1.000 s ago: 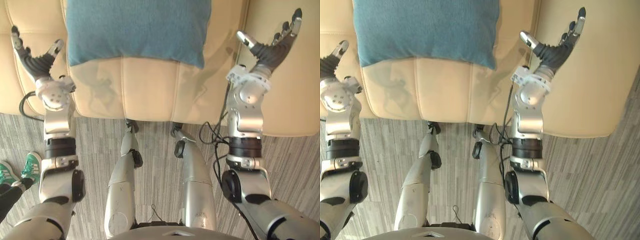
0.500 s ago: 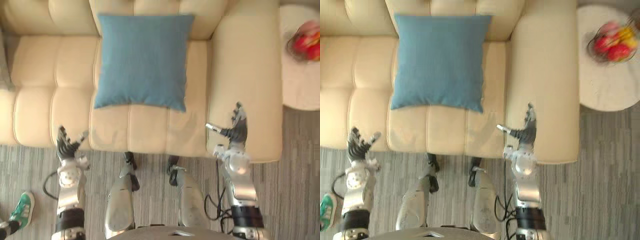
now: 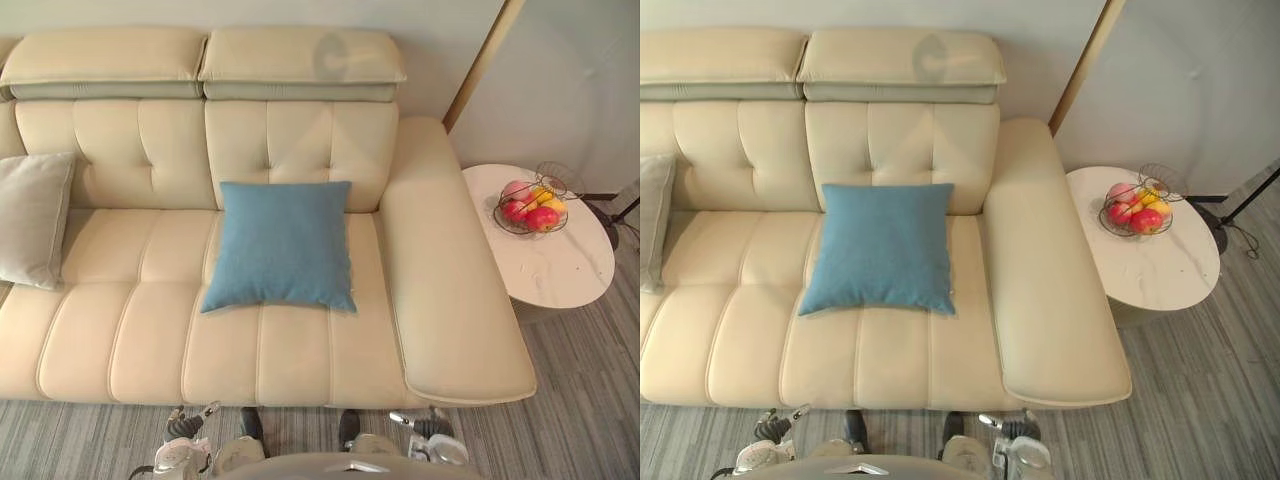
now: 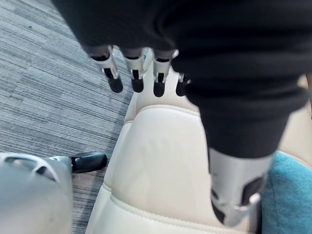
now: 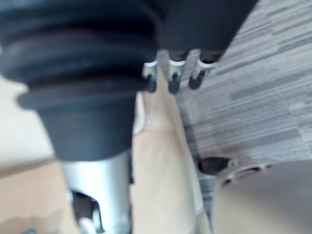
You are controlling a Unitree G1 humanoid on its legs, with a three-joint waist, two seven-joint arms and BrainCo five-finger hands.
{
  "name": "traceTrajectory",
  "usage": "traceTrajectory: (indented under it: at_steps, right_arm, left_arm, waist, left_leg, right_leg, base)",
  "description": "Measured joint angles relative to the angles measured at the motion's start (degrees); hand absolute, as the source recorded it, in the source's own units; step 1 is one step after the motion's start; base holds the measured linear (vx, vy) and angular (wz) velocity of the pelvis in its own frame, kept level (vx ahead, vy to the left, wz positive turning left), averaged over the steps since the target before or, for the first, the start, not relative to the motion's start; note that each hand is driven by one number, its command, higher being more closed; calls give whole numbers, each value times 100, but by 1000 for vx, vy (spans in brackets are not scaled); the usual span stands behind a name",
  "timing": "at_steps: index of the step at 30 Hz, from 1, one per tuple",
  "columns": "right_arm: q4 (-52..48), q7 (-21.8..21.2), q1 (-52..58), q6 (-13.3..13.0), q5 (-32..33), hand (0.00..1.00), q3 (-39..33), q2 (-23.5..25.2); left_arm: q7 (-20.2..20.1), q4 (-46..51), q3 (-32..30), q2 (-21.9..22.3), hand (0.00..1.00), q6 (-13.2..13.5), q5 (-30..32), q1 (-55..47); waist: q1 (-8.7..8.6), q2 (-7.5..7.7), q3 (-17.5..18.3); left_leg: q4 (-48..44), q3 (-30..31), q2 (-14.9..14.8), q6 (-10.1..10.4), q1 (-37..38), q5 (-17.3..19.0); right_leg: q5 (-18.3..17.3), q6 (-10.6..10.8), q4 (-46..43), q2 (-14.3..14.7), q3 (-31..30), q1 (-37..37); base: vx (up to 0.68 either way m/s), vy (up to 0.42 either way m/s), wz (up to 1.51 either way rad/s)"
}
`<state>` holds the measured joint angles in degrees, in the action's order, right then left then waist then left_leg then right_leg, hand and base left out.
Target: Pick up cushions and gather them together orderly.
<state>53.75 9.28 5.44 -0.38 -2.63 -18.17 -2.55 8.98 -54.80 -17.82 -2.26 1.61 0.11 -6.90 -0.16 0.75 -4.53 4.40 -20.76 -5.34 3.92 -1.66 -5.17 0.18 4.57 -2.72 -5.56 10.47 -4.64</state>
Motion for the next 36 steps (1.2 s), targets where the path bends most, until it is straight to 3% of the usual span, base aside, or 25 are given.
traceTrajectory:
  at_steps: [5,8,9,10,11,12,13,14,17,18,20,22,25,26,27,28,29,30,31,33,35,36]
  right_arm:
    - [128,-53,-124,73,-6,0,-55,-4]
    - [118,-48,-223,71,-5,0,-16,11]
    - [116,-45,-207,71,-5,0,15,32]
    - [113,-43,-224,69,-4,0,24,38]
    - [92,-49,-261,62,30,0,0,41]
    - [99,-41,-285,59,2,0,14,31]
    - [119,-40,-275,60,3,0,16,32]
    - [146,-39,-142,63,-1,0,115,62]
    - [145,-40,-250,59,-4,0,237,214]
    - [143,-36,-446,62,-7,0,246,192]
    - [124,-3,-682,60,-5,0,301,66]
    - [114,13,-811,63,-6,0,463,-27]
    - [78,114,-821,63,-5,0,464,-15]
    - [78,137,-761,67,-5,0,452,-20]
    - [76,144,-725,69,-4,0,442,-20]
    - [77,160,-682,67,-3,0,438,19]
    - [68,207,-629,65,2,0,334,3]
    - [63,212,-611,65,2,0,331,-10]
    - [-5,212,-529,69,2,0,324,-16]
    - [-194,208,-354,76,1,0,268,81]
    - [-143,193,-251,79,1,0,126,272]
    - [-123,181,-194,95,0,0,102,305]
  left_arm:
    - [-49,-111,5,-67,0,-39,137,7]
    - [33,-223,-31,-133,0,-54,129,29]
    - [75,-209,-160,-131,0,-56,128,30]
    - [91,-208,-238,-116,0,-67,129,18]
    - [117,-180,-240,-86,0,-77,131,29]
    - [135,-184,-246,-96,0,-105,129,22]
    - [153,-184,-261,-137,0,-116,129,18]
    - [187,-176,-324,-204,0,-131,126,-17]
    - [210,-79,-401,-264,0,-154,119,-161]
    - [227,-89,-442,-184,0,-161,32,-111]
    - [238,-94,-439,26,0,-165,-14,-86]
    - [285,-95,-310,48,0,-165,-96,-12]
    - [332,-85,-176,157,0,-163,-107,44]
    - [335,-77,-109,171,0,-163,-105,39]
    - [334,-61,-98,161,0,-163,-103,43]
    - [324,21,-109,144,0,-161,-105,58]
    - [328,25,-133,134,0,-161,-104,36]
    - [327,26,-130,134,0,-161,-103,37]
    - [326,24,-120,180,0,-160,-102,32]
    - [311,8,-137,174,0,-161,-101,6]
    - [298,25,-122,45,0,-156,-100,-25]
    - [298,26,-123,-19,0,-156,-95,-39]
  waist:
    - [15,64,-9]
    - [10,188,-86]
    - [28,281,-127]
    - [42,241,-83]
    - [16,30,-147]
    - [-37,43,-149]
    - [-43,76,-158]
    - [-15,204,-80]
    - [107,437,43]
    - [232,442,93]
    - [327,120,-46]
    - [330,-15,-168]
    - [328,-248,-317]
    - [322,-273,-318]
    - [315,-216,-346]
    - [327,-144,-388]
    - [327,-54,-403]
    - [324,-48,-407]
    - [327,-60,-404]
    - [302,-139,-412]
    - [243,39,-390]
    - [185,160,-310]
  left_leg:
    - [4,-200,103,-48,179,33]
    - [-2,-298,219,-89,153,108]
    - [-61,-273,268,-221,122,180]
    - [-67,-297,202,-335,55,153]
    - [-102,-324,-24,-459,-84,88]
    - [-238,-237,-74,-488,-121,102]
    - [-303,-167,-76,-493,-123,97]
    - [-390,-89,-67,-447,-136,51]
    - [-639,-72,-31,-411,-358,-18]
    - [-762,-117,-80,-364,-622,-93]
    - [-739,-126,-236,-334,-848,-274]
    - [-746,-150,-266,-350,-1063,-438]
    - [-644,-113,-405,-267,-1104,-686]
    - [-451,-50,-418,-22,-1035,-788]
    - [-459,11,-403,121,-1044,-686]
    - [-836,194,-340,29,-1144,-477]
    - [-1912,408,-218,-251,-1248,234]
    - [-2250,459,-195,-276,-1252,507]
    - [-2787,565,-196,-222,-1193,1017]
    - [-2940,925,-143,-98,-986,1717]
    - [-2725,663,-38,-81,-917,1738]
    - [-2619,493,16,-97,-886,1733]
  right_leg:
    - [165,42,29,-59,-365,-1]
    - [304,73,41,-130,-530,-160]
    - [310,36,184,-184,-579,-162]
    - [139,20,279,-193,-433,-104]
    - [-327,-245,-937,-230,4,-415]
    - [-629,-224,-2351,-365,63,-667]
    - [-760,-166,-3057,-433,87,-664]
    - [-919,-59,-3914,-509,88,-465]
    - [-733,159,-3581,-539,16,91]
    - [-1027,222,-2823,-370,-7,218]
    - [-1088,120,-1651,-122,117,591]
    - [-1106,89,-752,1,131,837]
    - [-1071,48,-539,148,138,849]
    - [-1063,29,-639,163,156,742]
    - [-1068,10,-675,131,172,702]
    - [-1062,-4,-746,3,152,623]
    - [-1039,1,-869,-221,0,458]
    - [-1013,29,-886,-272,-74,410]
    - [-961,75,-898,-321,-258,323]
    - [-893,140,-1066,-249,-744,45]
    - [-757,89,-946,-328,-976,-45]
    - [-526,117,-879,-384,-986,-131]
  base:
    - [-43,59,-34]
    - [-118,59,-41]
    - [-93,64,-21]
    - [-129,48,-21]
    - [-117,20,9]
    - [-77,-8,23]
    - [-21,-40,50]
    - [-9,-87,42]
    - [-84,-123,-1]
    - [-186,-154,-44]
    - [-202,-107,-33]
    - [-273,-108,-11]
    - [-288,-44,-9]
    - [-279,5,-6]
    - [-199,32,-14]
    - [-172,80,-47]
    - [-148,97,-59]
    - [-169,155,-78]
    - [-138,200,-76]
    - [-142,242,-99]
    - [-89,164,-69]
    - [-71,186,-64]
